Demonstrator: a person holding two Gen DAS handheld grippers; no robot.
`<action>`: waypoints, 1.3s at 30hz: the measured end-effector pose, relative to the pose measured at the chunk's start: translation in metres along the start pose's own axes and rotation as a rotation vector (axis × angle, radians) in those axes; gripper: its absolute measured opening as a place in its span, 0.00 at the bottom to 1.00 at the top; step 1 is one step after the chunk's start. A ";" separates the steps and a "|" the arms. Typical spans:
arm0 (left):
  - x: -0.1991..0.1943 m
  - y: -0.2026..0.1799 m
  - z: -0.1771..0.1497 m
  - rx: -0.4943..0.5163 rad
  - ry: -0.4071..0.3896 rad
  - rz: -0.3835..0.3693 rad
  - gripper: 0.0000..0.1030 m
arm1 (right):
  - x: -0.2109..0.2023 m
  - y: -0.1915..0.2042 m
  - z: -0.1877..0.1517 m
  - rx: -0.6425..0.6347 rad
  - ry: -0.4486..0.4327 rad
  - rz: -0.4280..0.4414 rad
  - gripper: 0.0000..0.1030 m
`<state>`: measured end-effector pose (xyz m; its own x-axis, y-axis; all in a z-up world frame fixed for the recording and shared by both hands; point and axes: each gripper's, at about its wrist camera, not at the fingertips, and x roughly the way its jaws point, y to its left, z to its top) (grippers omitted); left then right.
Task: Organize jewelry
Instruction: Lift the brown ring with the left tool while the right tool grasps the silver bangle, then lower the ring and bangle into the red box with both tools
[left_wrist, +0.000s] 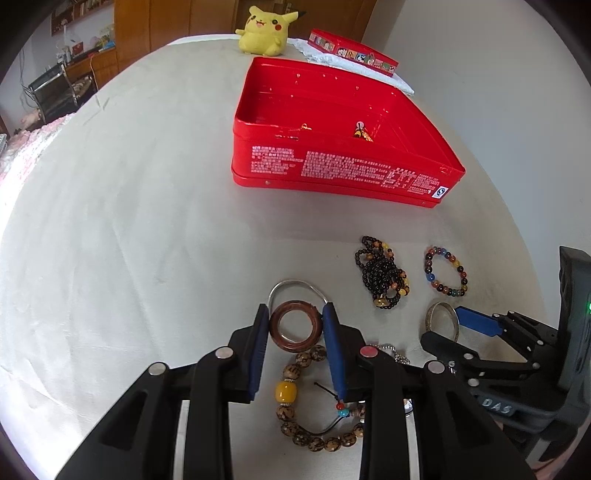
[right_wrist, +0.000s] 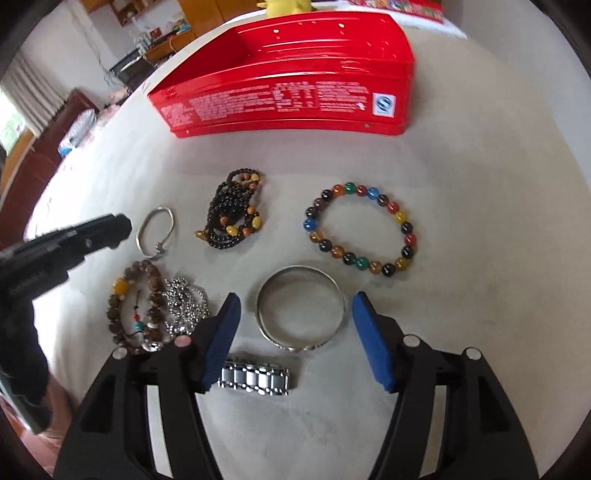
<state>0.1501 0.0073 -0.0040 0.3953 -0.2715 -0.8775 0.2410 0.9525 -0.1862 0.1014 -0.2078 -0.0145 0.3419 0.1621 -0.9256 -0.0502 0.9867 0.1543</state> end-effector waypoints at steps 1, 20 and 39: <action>0.000 0.000 0.000 -0.001 0.000 0.001 0.29 | -0.001 0.002 -0.001 -0.012 -0.009 -0.022 0.47; 0.007 0.001 0.001 -0.018 0.014 0.013 0.29 | -0.022 -0.018 0.006 0.013 -0.040 0.082 0.47; -0.015 -0.023 0.121 -0.008 -0.093 0.000 0.29 | -0.070 -0.027 0.136 0.003 -0.226 0.196 0.47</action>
<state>0.2460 -0.0273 0.0669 0.4758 -0.2823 -0.8330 0.2338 0.9536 -0.1896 0.2067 -0.2469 0.0936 0.5261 0.3437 -0.7778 -0.1329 0.9367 0.3240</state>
